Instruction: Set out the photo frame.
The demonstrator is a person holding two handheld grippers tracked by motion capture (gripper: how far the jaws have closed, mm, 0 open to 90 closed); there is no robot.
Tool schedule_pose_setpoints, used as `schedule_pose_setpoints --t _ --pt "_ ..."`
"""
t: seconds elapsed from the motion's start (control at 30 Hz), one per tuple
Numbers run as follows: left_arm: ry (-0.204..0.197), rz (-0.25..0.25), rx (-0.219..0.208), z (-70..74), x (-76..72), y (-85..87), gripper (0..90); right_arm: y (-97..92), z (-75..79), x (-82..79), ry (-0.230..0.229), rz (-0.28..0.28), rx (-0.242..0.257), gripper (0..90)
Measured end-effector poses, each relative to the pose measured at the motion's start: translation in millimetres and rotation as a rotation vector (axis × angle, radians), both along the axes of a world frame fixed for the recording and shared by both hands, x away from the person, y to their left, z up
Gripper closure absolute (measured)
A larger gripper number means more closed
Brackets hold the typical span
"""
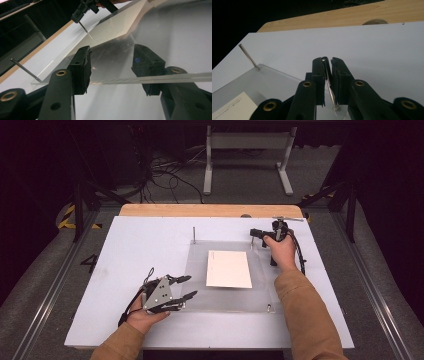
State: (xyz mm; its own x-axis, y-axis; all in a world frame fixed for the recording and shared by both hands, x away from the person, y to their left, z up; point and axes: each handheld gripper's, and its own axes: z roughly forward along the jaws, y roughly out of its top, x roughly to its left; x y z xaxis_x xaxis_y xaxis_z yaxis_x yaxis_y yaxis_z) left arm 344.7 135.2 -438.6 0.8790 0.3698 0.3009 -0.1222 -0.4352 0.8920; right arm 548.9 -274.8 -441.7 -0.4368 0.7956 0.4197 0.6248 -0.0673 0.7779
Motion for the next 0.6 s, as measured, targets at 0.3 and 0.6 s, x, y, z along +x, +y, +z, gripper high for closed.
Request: schedule_pose_setpoints --t 0.3,0.6 --pt "0.018 0.011 -0.040 7.7 2.2 0.4 52.4 -9.2 20.9 -26.7 -0.167 0.022 -0.101 46.4" --pt "0.042 0.013 -0.046 13.8 5.2 0.5 52.2 -22.5 53.6 -79.5 -0.356 0.105 -0.149 37.6"
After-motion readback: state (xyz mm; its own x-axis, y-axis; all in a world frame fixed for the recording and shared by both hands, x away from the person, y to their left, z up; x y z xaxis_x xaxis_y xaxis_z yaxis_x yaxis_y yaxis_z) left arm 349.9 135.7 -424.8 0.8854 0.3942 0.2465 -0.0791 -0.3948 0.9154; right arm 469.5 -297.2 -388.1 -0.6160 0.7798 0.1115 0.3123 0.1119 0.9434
